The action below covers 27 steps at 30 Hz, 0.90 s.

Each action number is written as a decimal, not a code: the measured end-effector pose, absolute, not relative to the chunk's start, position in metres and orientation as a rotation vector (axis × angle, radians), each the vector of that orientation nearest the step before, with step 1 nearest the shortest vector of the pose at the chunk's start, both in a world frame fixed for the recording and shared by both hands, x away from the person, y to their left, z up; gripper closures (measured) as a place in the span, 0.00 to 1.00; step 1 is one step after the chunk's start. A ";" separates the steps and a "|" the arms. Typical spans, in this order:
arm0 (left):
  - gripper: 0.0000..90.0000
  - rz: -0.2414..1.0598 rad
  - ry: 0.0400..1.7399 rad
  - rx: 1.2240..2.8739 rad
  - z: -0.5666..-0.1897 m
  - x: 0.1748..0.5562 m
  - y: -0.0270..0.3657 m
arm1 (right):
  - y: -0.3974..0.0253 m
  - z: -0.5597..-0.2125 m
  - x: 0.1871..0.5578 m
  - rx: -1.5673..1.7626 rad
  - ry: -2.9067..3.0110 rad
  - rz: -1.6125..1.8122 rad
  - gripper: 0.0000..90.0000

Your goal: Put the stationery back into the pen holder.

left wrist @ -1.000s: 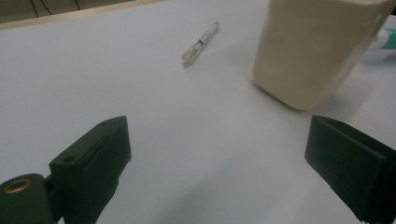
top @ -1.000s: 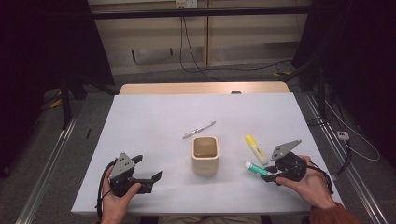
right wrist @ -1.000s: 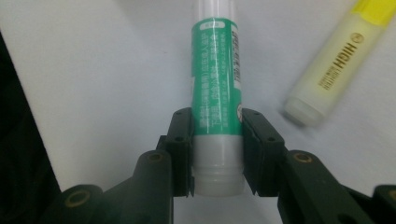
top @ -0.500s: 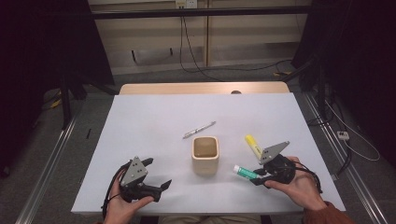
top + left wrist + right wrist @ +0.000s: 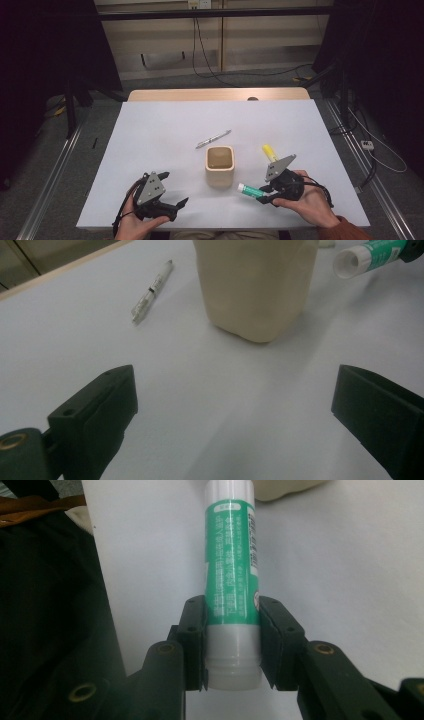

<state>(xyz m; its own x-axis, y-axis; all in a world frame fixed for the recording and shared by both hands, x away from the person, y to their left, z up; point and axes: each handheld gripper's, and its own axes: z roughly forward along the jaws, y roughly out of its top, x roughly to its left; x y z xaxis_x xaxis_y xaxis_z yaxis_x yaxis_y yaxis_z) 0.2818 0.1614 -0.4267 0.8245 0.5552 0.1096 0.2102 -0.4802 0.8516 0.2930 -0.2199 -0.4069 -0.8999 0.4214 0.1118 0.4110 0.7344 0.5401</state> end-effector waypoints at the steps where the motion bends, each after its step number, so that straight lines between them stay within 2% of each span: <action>1: 0.05 0.462 0.559 2.077 -0.427 0.281 0.160 | -0.218 -0.407 0.293 0.687 2.913 0.899 0.73; 20: 0.08 0.552 0.444 2.165 -0.422 0.263 0.142 | -0.173 -0.399 0.293 0.547 2.976 0.901 0.73; 27: 0.08 0.632 0.367 2.224 -0.422 0.256 0.134 | -0.159 -0.398 0.293 0.514 2.992 0.896 0.73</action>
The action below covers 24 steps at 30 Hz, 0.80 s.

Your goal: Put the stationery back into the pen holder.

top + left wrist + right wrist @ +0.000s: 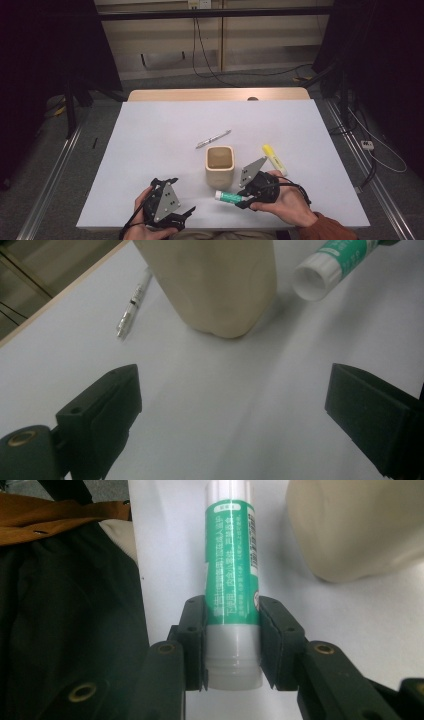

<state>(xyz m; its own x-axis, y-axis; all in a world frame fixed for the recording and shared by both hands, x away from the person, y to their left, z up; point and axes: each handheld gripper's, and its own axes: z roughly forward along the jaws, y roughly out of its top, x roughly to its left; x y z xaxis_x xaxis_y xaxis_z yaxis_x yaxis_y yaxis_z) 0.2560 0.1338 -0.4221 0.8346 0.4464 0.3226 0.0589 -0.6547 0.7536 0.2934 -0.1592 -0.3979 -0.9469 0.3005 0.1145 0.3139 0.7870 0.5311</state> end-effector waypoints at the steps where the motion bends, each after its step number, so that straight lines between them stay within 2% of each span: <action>1: 0.09 0.630 0.347 2.236 -0.423 0.255 0.132 | -0.158 -0.398 0.294 -0.499 -2.947 -0.883 0.73; 3: 0.10 0.614 0.324 2.253 -0.423 0.254 0.127 | -0.155 -0.397 0.294 -0.489 -2.947 -0.878 0.73; 6: 0.10 0.685 0.259 2.287 -0.425 0.252 0.119 | -0.151 -0.397 0.295 -0.480 -2.942 -0.874 0.73; 13: 0.12 0.762 0.170 2.316 -0.428 0.253 0.104 | -0.145 -0.396 0.300 -0.470 -2.939 -0.875 0.73; 18: 0.13 0.908 0.056 2.381 -0.428 0.249 0.095 | -0.141 -0.394 0.301 -0.468 -2.936 -0.880 0.73; 24: 0.15 0.944 -0.001 2.402 -0.427 0.247 0.084 | -0.138 -0.393 0.300 -0.453 -2.937 -0.883 0.73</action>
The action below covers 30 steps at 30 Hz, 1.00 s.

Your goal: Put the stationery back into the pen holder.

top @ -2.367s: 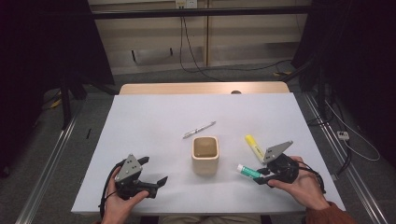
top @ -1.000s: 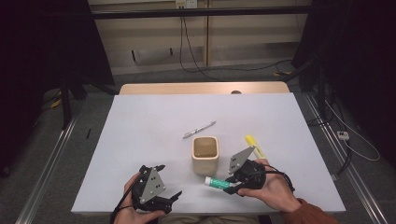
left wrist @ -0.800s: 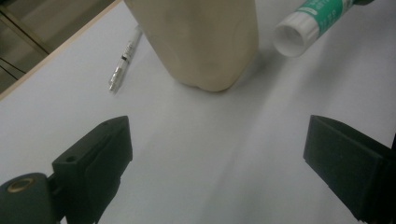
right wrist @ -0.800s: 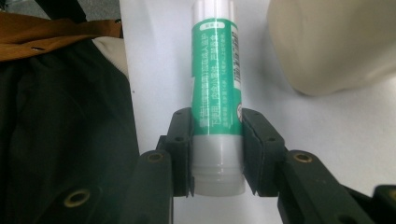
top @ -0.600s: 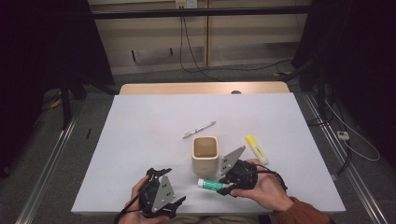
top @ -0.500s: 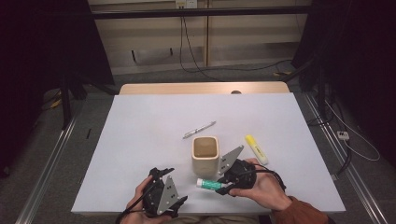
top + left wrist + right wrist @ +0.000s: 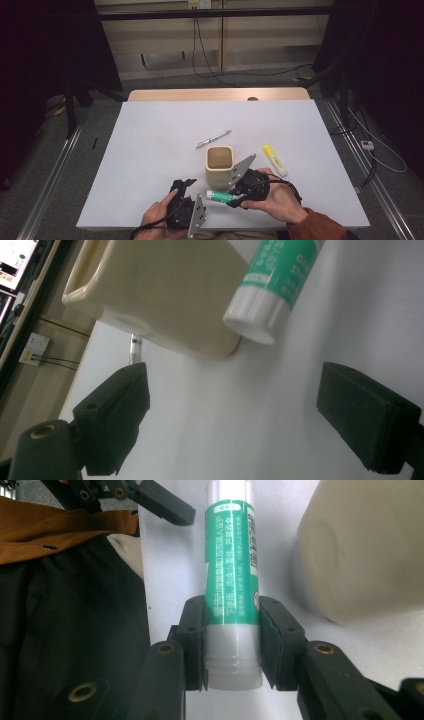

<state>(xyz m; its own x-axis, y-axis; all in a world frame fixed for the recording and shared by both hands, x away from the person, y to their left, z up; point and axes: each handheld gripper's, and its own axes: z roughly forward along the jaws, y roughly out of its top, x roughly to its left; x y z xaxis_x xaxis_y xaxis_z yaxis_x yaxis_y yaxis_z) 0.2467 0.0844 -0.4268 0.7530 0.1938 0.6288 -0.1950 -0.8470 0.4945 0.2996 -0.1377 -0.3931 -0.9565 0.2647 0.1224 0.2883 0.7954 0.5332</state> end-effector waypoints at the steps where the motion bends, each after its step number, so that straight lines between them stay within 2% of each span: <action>1: 0.16 0.950 -0.002 2.415 -0.427 0.245 0.084 | -0.137 -0.393 0.300 -0.450 -2.938 -0.887 0.73; 7: 0.19 1.111 -0.065 2.380 -0.430 0.238 0.082 | -0.128 -0.391 0.300 -0.412 -2.936 -0.884 0.73; 14: 0.24 1.118 -0.094 2.379 -0.434 0.230 0.081 | -0.117 -0.392 0.302 -0.412 -2.929 -0.876 0.73; 16: 0.30 1.125 -0.108 2.371 -0.434 0.226 0.081 | -0.115 -0.393 0.302 -0.410 -2.926 -0.874 0.73; 21: 0.36 1.177 -0.179 2.388 -0.435 0.221 0.076 | -0.111 -0.395 0.303 -0.406 -2.918 -0.863 0.73; 30: 0.46 1.182 -0.229 2.418 -0.439 0.221 0.072 | -0.102 -0.396 0.305 -0.398 -2.915 -0.841 0.73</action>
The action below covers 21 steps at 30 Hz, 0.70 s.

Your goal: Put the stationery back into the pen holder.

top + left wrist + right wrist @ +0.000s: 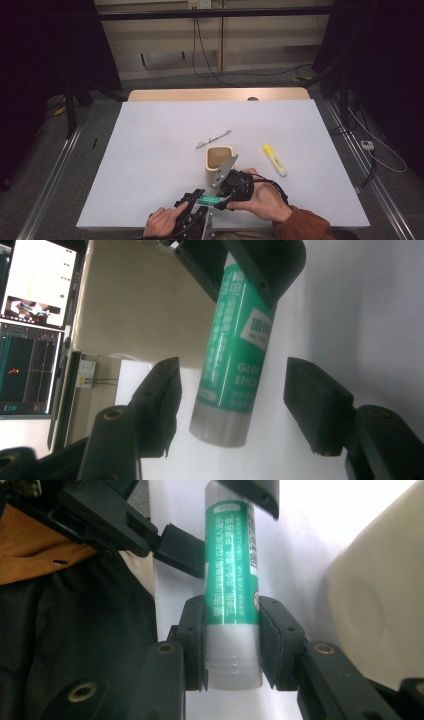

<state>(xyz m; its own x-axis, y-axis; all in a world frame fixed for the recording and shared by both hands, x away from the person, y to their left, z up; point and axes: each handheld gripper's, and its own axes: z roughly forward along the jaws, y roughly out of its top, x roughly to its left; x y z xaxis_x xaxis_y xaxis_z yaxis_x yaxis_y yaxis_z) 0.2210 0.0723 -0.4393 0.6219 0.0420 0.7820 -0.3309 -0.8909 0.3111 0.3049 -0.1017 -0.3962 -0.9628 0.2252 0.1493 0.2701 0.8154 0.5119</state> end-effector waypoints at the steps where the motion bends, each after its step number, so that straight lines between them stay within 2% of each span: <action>1: 0.48 1.183 -0.234 2.415 -0.440 0.221 0.072 | -0.100 -0.396 0.305 -0.404 -2.915 -0.832 0.73; 11: 0.57 1.223 -0.308 2.413 -0.442 0.216 0.070 | -0.091 -0.398 0.306 -0.402 -2.892 -0.847 0.73; 15: 0.69 1.215 -0.305 2.413 -0.442 0.218 0.071 | -0.091 -0.399 0.305 -0.410 -2.884 -0.849 0.73; 21: 0.71 1.217 -0.321 2.413 -0.443 0.217 0.070 | -0.093 -0.400 0.306 -0.418 -2.865 -0.873 0.73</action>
